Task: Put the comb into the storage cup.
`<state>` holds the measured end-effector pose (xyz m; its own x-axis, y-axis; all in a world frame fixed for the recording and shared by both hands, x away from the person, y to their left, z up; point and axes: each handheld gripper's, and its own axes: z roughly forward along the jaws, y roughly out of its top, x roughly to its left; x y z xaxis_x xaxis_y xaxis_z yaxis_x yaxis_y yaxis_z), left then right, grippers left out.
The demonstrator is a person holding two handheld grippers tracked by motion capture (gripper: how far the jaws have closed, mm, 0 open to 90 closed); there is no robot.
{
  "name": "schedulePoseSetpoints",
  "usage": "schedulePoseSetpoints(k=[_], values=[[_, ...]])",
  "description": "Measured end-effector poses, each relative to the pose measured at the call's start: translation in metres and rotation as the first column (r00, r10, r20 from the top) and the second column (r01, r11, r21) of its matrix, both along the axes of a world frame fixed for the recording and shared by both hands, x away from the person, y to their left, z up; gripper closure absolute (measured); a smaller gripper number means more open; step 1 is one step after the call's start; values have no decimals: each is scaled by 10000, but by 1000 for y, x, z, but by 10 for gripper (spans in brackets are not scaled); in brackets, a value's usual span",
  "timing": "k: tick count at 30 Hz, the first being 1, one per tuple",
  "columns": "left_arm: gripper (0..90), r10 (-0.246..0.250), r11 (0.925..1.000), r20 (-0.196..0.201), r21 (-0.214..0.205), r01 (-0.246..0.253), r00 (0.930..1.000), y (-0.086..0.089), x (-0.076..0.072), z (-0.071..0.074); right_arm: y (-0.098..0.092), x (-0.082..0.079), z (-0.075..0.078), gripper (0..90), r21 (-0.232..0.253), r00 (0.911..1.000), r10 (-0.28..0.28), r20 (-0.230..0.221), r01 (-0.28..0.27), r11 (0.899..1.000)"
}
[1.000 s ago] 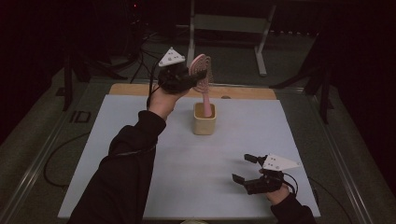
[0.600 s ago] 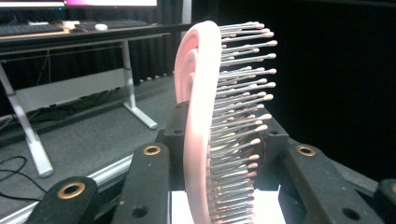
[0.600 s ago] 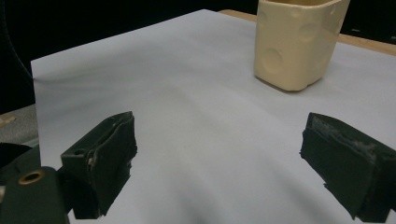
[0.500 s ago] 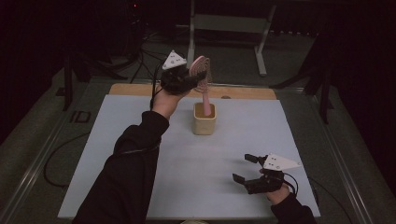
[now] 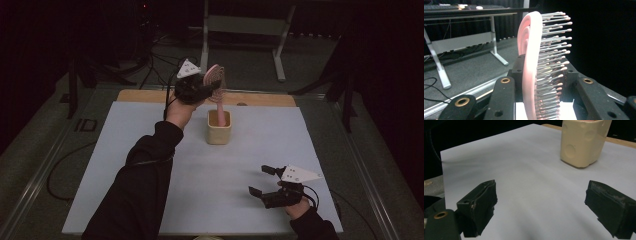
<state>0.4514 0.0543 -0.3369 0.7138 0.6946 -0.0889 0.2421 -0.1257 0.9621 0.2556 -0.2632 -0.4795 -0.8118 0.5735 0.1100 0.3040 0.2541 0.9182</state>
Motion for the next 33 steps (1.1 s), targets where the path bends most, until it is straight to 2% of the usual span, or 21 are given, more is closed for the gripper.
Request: schedulePoseSetpoints(k=[19,33], values=[[663,9,10000,-372,68,-7,9993,-2,6,-22,1,0,-1,98,-55,10000,32,-75,-33,10000],[663,186,9997,-761,-154,-199,9969,0,10,-42,0,0,-1,98,-23,10000,23,-48,-24,10000]])
